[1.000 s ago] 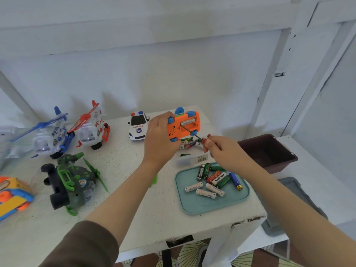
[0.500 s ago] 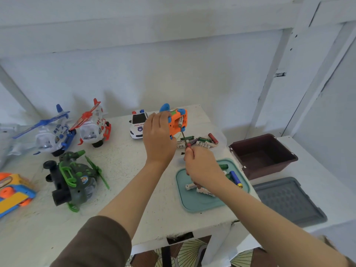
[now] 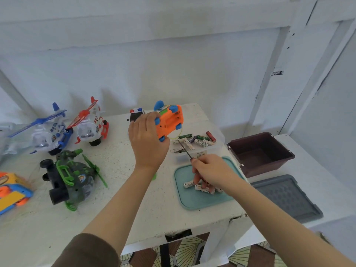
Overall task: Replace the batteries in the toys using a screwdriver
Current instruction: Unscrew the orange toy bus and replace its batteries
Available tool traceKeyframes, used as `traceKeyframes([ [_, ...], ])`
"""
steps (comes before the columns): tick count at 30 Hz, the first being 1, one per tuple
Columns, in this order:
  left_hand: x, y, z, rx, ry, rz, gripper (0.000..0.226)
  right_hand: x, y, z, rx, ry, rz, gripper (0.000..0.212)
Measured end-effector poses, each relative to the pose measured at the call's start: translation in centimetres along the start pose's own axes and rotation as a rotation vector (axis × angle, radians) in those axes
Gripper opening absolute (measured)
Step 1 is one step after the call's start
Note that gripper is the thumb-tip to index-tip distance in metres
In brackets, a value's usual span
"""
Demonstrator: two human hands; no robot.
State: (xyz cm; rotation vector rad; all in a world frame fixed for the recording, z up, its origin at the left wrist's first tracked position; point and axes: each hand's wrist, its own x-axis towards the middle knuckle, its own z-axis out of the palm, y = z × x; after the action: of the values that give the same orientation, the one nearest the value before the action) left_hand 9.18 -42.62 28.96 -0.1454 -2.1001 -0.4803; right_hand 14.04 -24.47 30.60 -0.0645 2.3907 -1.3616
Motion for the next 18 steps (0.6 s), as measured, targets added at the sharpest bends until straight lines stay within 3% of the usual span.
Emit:
traceKeyframes([
  [4,-1.1,0.5,-2.8,-0.061,0.084,-0.324,0.053,-0.5,-0.4,0.2,-0.134,0.057,-0.137,0.036],
  [8,-3.1,0.7,-6.3,-0.153,0.074,-0.520,0.057,-0.8,-1.1,1.5,-0.351,0.035,-0.181,0.034],
  [13,-6.3,0.7,-9.0,-0.120,0.066,-0.530,0.057,-0.4,-1.8,4.1,-0.503,0.041,-0.246,0.026],
  [18,-8.7,0.4,-9.9,-0.043,-0.018,-0.551,0.063,0.1,-2.0,6.3,-0.699,0.168,-0.307,0.024],
])
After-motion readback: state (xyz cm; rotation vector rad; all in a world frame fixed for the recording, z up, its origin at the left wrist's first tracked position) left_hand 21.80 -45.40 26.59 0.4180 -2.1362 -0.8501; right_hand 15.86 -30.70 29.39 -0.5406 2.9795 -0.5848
